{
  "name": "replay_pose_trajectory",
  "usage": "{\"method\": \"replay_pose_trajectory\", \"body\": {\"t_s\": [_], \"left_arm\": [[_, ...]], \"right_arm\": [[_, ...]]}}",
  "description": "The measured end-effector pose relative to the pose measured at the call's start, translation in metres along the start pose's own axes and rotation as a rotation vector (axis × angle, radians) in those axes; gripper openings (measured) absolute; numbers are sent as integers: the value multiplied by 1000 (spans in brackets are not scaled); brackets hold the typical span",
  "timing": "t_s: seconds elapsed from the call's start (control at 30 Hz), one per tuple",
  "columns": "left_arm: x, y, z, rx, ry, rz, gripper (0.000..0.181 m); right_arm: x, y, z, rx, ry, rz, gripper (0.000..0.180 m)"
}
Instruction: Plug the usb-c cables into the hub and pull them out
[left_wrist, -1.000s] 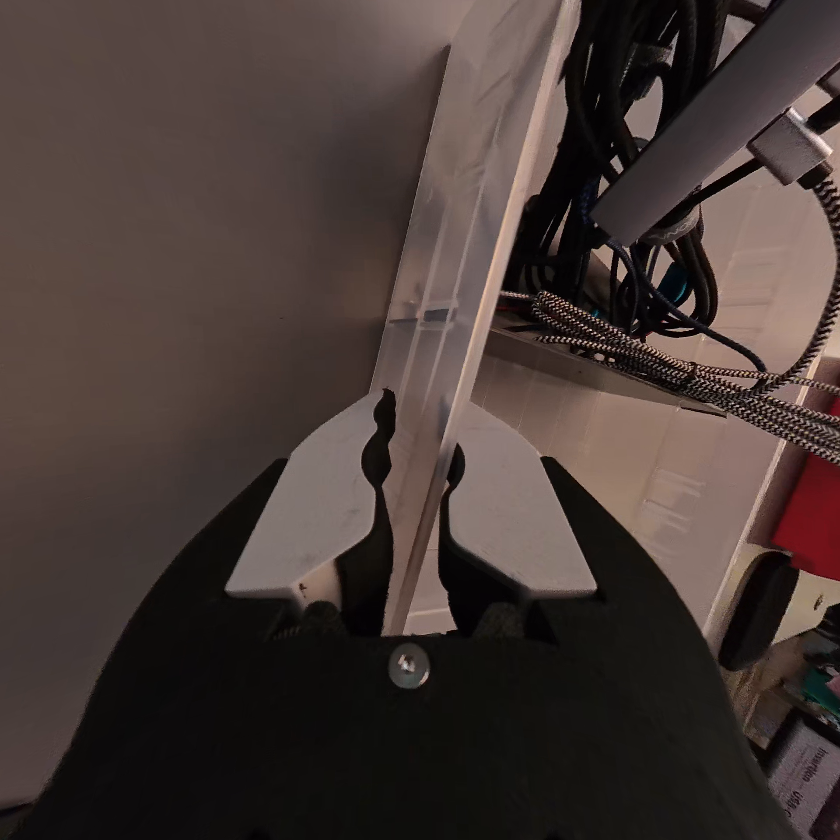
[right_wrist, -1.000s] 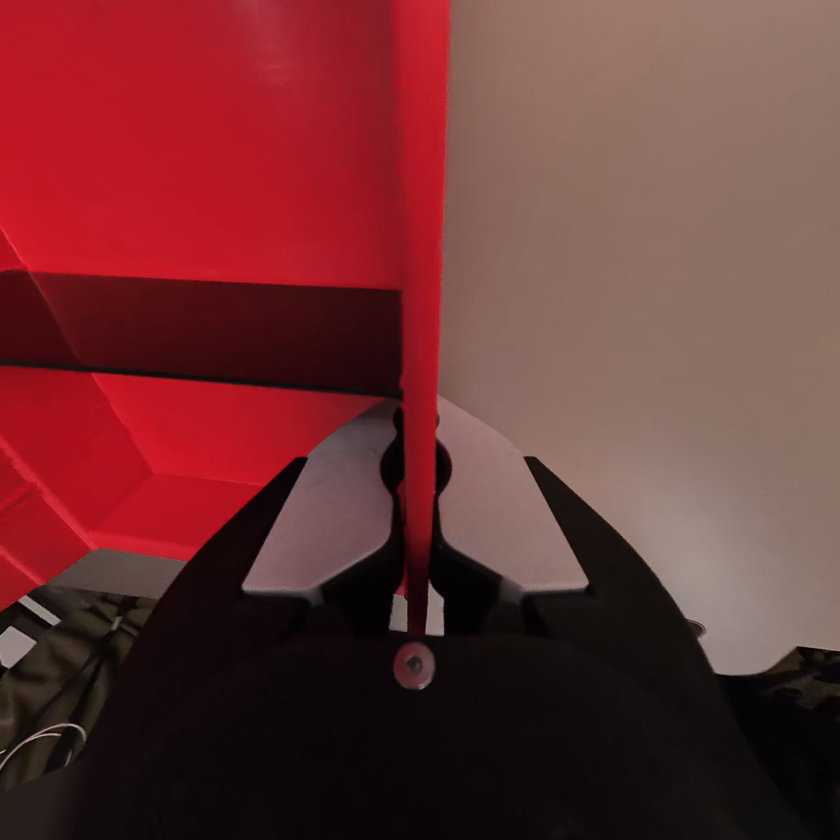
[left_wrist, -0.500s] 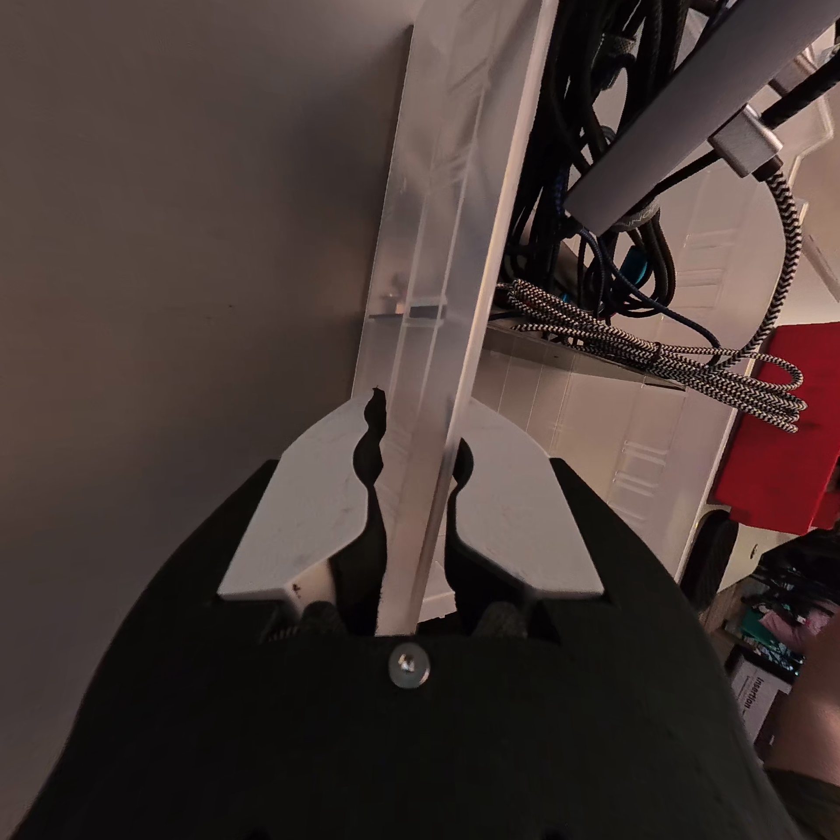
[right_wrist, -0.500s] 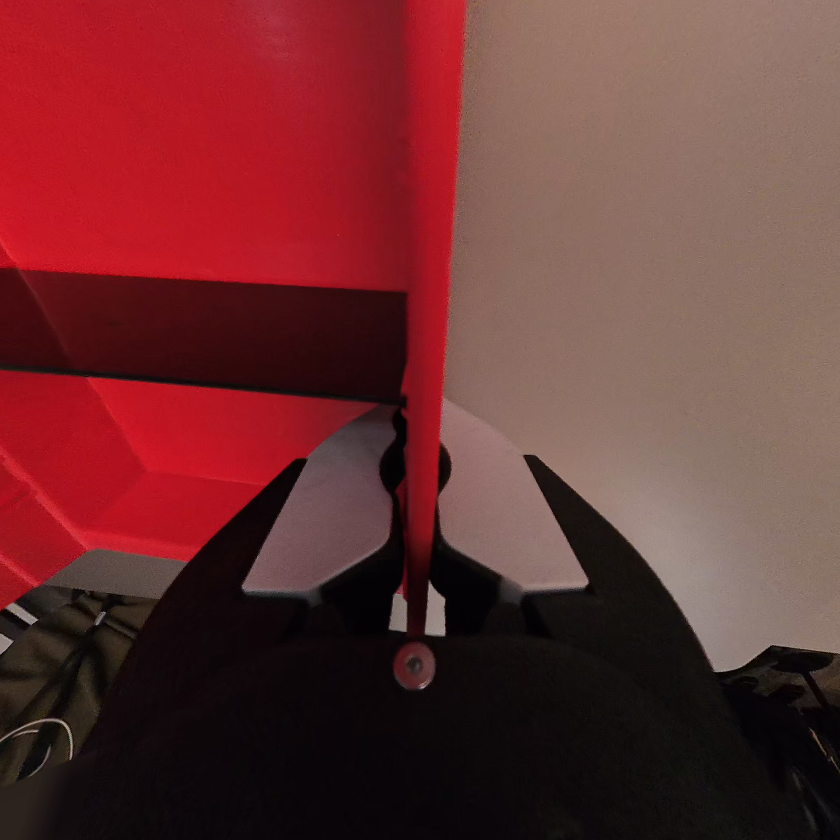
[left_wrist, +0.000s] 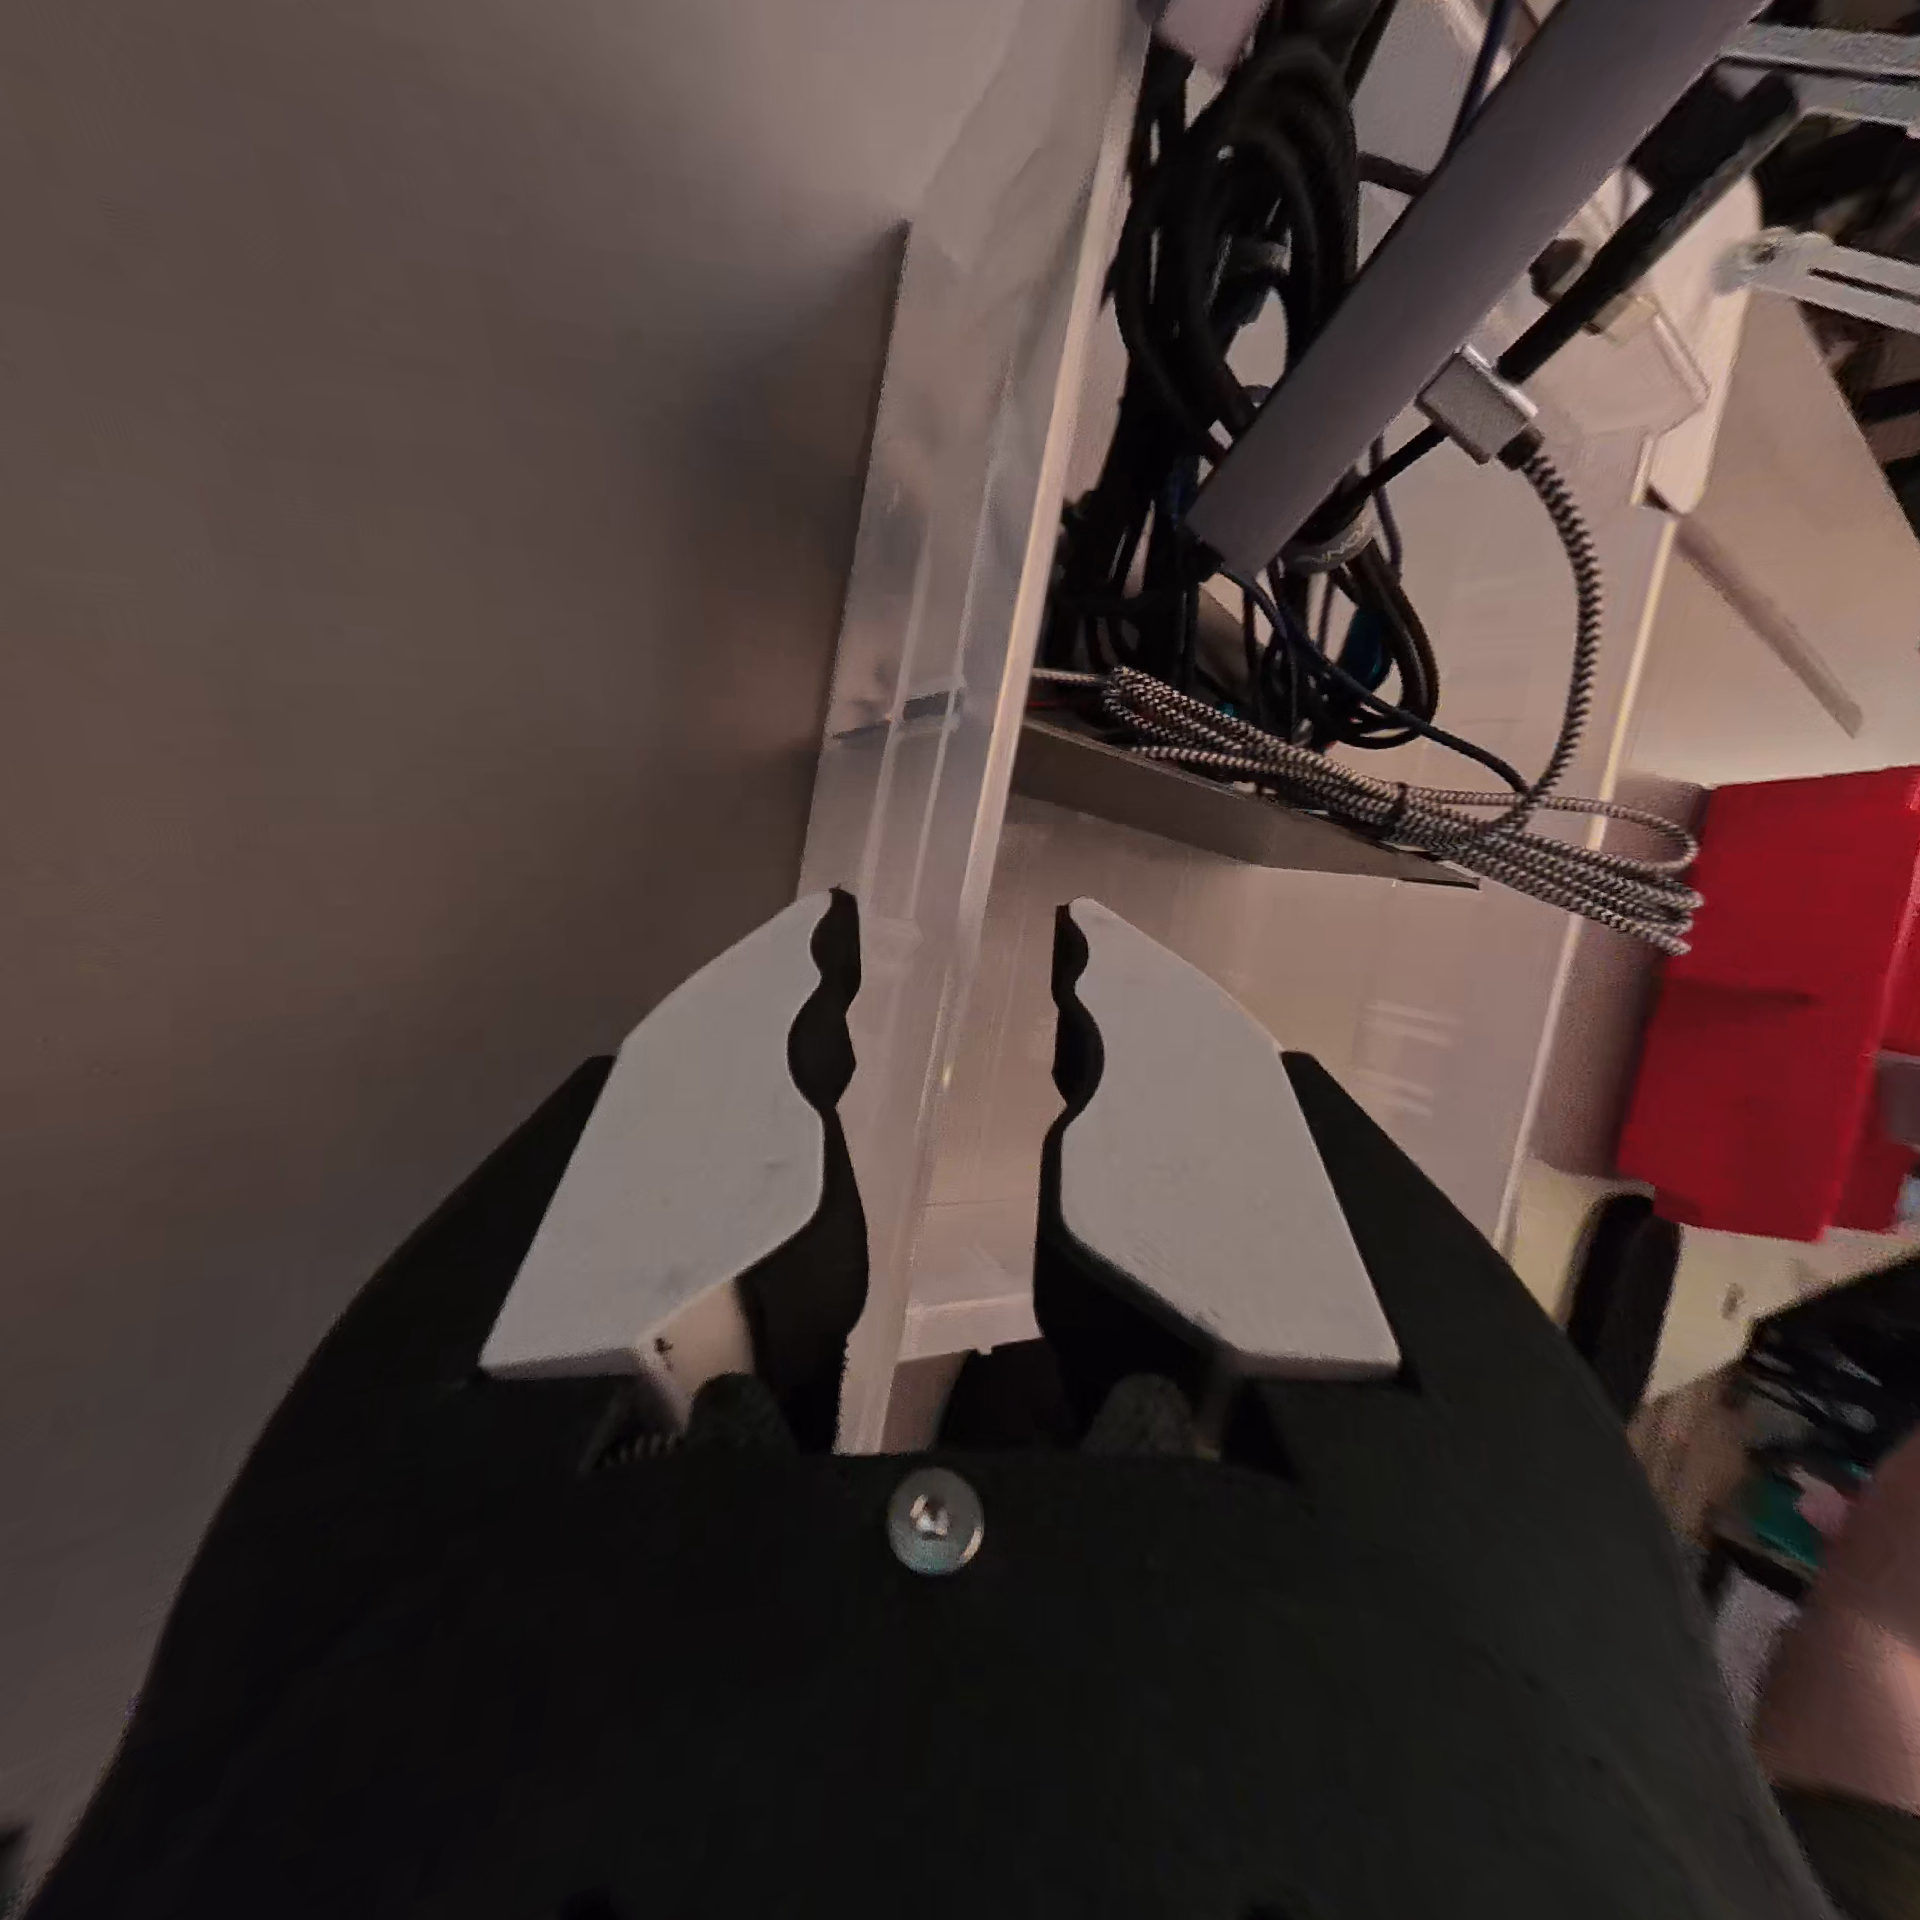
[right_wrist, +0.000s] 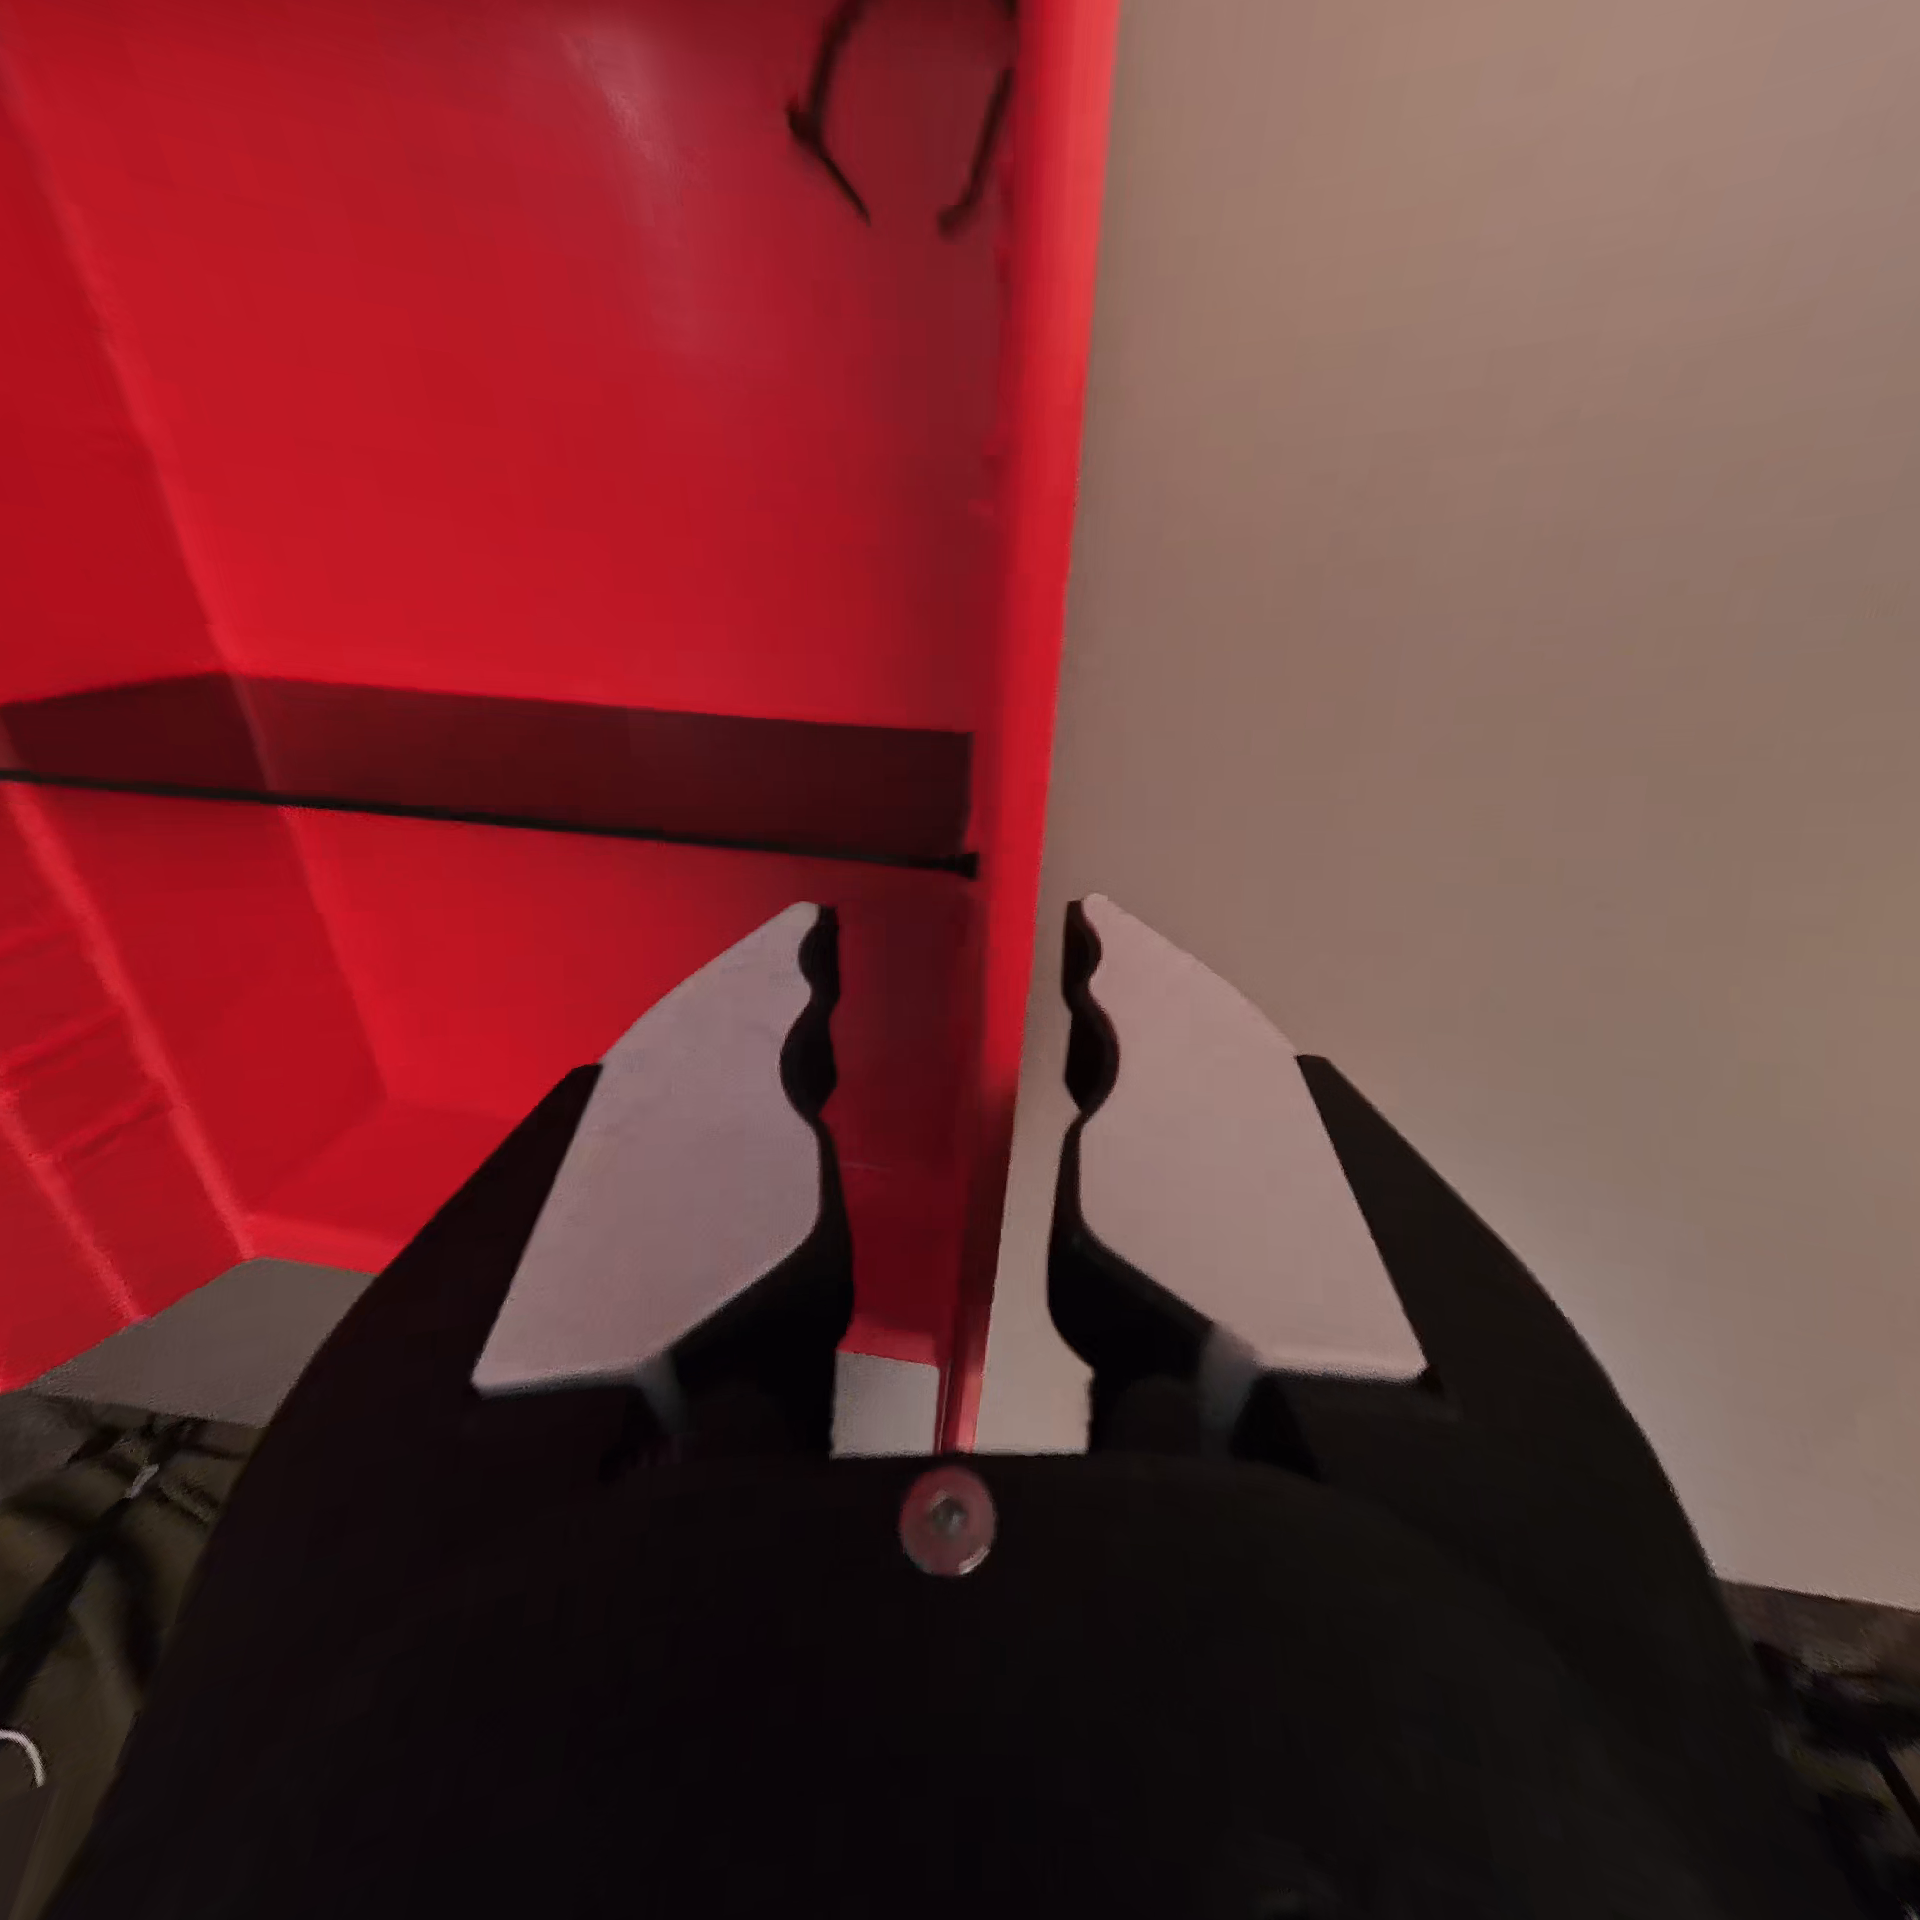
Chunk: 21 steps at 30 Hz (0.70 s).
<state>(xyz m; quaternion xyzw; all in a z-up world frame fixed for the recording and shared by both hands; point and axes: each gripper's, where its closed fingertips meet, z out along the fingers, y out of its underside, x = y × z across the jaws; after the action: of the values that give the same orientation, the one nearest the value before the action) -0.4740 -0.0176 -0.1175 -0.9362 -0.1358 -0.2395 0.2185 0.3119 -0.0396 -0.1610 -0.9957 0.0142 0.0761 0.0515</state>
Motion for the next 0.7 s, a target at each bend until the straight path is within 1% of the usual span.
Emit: {"method": "replay_pose_trajectory", "body": {"t_s": [0.07,0.1,0.2,0.27,0.3,0.33,0.43,0.47,0.53,0.7], "left_arm": [[5,-7,-11,51,-32,43,37],[12,-15,-17,101,-24,79,38],[48,-42,-26,258,33,247,37],[76,-53,-15,307,102,374,38],[87,-56,-3,307,128,421,39],[91,-57,11,283,117,450,40],[80,-61,50,213,-88,560,45],[75,-61,56,199,-155,592,42],[71,-60,64,165,-227,628,43],[62,-60,80,117,-237,619,42]], "right_arm": [[1,-12,-18,75,34,-27,53],[1,-18,-29,120,59,-47,55],[-6,-41,-64,284,120,-102,55],[-17,-58,-91,430,156,-156,55],[-25,-67,-105,517,168,-185,55],[-35,-75,-119,615,164,-206,55],[-73,-89,-155,862,67,-225,54],[-86,-91,-165,927,29,-233,54],[-112,-92,-178,1020,-44,-273,54],[-163,-91,-197,1142,-138,-392,54]]}}
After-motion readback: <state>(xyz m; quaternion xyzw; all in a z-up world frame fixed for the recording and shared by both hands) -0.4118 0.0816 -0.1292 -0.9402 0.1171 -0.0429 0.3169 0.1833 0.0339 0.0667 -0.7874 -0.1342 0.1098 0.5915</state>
